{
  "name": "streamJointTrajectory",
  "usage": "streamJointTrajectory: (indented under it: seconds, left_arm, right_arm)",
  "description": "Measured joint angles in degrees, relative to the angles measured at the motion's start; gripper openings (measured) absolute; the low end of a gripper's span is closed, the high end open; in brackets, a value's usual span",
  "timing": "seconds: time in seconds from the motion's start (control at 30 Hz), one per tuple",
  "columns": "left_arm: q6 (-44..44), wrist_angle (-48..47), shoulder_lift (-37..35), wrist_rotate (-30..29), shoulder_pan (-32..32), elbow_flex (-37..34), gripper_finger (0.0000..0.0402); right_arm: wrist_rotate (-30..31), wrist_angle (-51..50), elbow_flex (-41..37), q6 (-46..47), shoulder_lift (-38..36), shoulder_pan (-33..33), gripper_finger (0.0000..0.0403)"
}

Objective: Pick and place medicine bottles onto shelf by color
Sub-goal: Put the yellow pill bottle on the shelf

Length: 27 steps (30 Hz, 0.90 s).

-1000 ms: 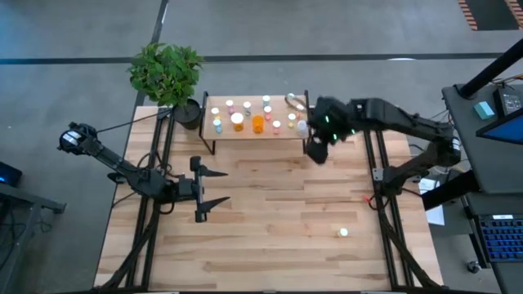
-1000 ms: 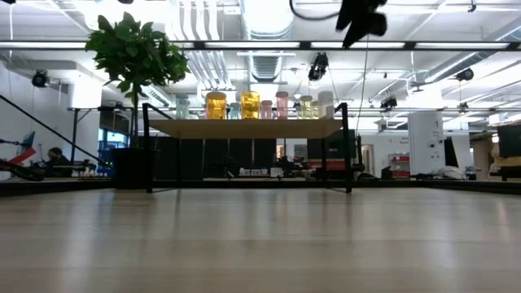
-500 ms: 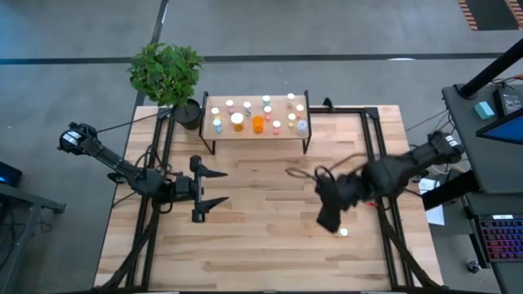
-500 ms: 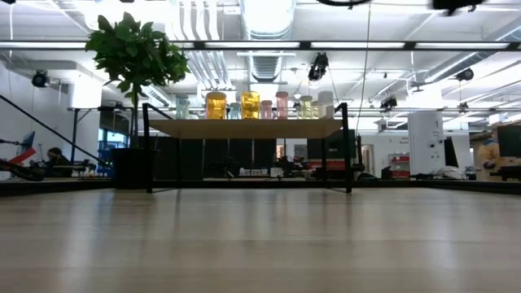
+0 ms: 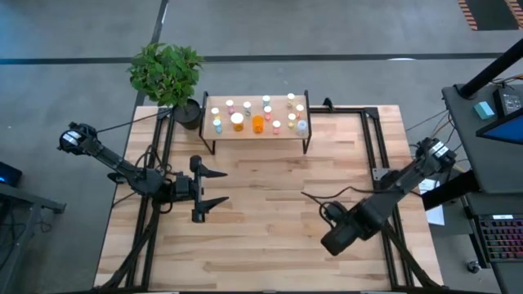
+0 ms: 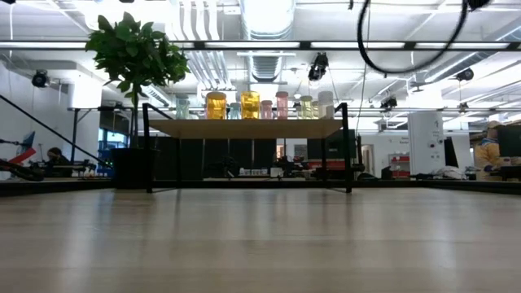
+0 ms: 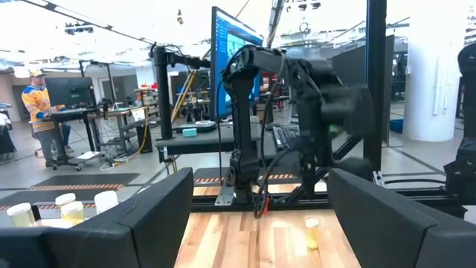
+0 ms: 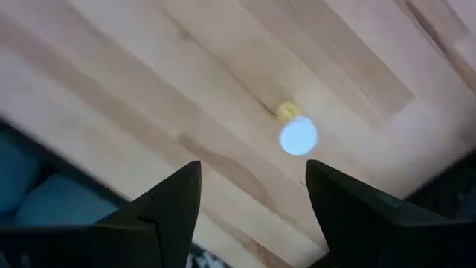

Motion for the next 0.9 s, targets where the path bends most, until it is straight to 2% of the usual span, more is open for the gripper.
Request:
streamJointTrajectory:
  seconds: [0.37,0.73,0.9]
  left_arm:
    - [-0.01,-0.03,-0.02,-0.01,0.02,0.0,0.0294]
    - [-0.1,-0.07,-0.02,-0.03,0.02,0.0,0.0294]
    - [-0.14,-0.23,-0.02,-0.03,0.07,0.0,0.0294]
  right_arm:
    - [-2.73,-0.77,-4.31,-3.5,7.0,0.63,0.0231]
    - [-2.57,-0.31,-5.78,-7.0,10.66,0.63,0.023]
    - [-2.62,2.59,-7.02,-7.63,10.78,0.63,0.0216]
